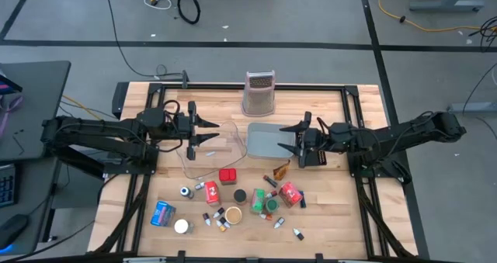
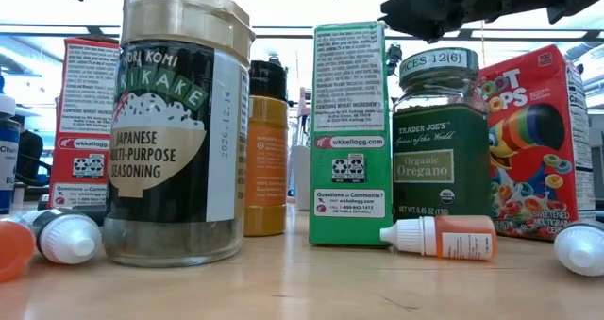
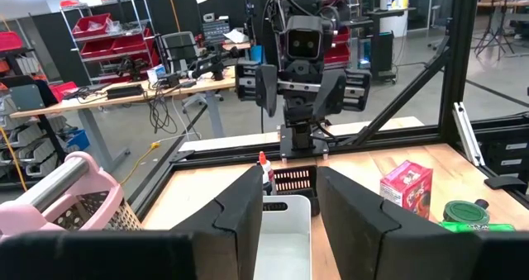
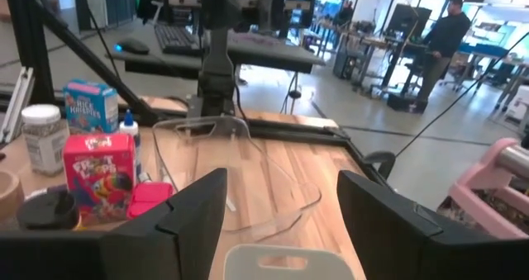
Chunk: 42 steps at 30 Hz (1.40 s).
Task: Pick & Place Kitchen Items
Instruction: Put the large blue food coloring bottle into the black basket
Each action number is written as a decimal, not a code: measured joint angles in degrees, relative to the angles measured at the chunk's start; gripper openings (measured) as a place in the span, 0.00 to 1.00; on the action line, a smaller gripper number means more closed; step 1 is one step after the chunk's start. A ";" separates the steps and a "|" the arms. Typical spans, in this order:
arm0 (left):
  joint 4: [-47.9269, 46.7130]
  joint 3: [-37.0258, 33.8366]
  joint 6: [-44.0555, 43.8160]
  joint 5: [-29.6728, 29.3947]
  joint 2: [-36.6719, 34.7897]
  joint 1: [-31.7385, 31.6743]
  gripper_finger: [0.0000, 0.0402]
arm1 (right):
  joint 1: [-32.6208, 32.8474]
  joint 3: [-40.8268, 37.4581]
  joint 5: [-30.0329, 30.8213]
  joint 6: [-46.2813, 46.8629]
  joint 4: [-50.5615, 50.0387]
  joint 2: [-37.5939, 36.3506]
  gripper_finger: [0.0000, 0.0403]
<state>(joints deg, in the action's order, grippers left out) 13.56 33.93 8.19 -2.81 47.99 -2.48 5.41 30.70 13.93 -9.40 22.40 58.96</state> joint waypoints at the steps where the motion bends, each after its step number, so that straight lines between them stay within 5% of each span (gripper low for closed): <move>1: -0.01 0.00 0.00 0.00 0.01 0.00 0.31 | 0.00 0.00 0.00 0.20 -0.33 0.00 0.60; 28: -0.02 0.00 0.00 0.00 0.02 -0.01 0.31 | 0.04 0.00 -0.07 -1.03 1.16 0.00 0.60; 42: 0.00 0.00 0.00 0.00 0.00 -0.01 0.31 | 0.03 0.00 -7.49 4.18 1.50 -0.04 0.60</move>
<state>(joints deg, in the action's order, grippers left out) 13.56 33.93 8.19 -2.81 47.99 -2.50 5.44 30.70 6.44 -5.22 23.91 58.92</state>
